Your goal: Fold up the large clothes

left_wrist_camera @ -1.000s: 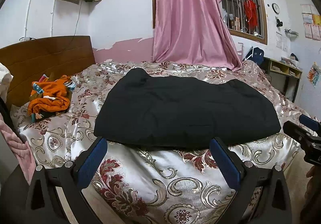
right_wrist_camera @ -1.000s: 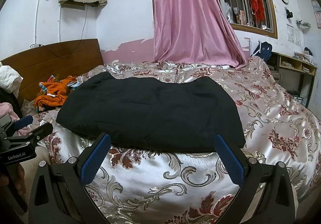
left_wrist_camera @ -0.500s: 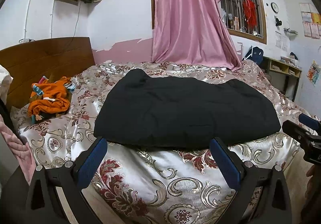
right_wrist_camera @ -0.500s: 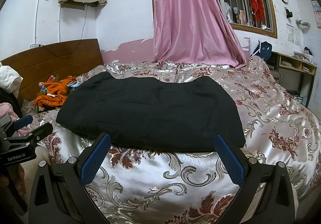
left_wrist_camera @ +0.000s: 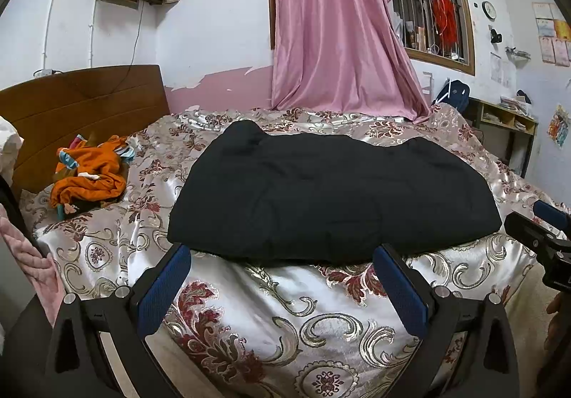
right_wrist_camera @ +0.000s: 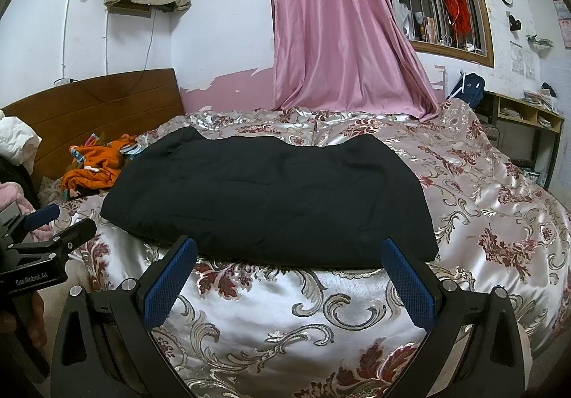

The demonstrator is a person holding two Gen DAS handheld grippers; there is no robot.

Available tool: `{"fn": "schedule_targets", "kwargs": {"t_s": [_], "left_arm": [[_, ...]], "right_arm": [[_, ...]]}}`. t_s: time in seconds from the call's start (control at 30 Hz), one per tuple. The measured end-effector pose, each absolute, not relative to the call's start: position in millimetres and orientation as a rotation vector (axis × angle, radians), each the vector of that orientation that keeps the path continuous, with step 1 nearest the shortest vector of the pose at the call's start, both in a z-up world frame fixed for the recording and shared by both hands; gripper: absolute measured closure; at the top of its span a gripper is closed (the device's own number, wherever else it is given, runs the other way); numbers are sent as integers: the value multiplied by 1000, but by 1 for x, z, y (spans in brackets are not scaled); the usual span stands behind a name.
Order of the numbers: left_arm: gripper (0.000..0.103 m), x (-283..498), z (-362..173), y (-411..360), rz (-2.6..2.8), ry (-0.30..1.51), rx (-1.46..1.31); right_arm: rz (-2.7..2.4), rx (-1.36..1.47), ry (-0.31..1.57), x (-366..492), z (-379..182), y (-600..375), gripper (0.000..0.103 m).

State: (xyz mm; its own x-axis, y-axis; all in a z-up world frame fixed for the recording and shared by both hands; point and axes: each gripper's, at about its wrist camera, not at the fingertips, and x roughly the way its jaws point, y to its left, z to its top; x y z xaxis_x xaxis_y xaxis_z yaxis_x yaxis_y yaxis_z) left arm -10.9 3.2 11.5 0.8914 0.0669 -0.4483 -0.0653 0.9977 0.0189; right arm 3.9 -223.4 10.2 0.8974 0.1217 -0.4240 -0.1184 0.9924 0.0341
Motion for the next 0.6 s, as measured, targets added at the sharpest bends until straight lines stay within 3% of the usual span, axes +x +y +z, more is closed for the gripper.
{"fn": "schedule_targets", "kwargs": {"t_s": [0.6], "left_arm": [[0, -10, 11, 4, 92, 456, 24]], "right_arm": [[132, 6, 451, 3, 9, -217, 1]]}}
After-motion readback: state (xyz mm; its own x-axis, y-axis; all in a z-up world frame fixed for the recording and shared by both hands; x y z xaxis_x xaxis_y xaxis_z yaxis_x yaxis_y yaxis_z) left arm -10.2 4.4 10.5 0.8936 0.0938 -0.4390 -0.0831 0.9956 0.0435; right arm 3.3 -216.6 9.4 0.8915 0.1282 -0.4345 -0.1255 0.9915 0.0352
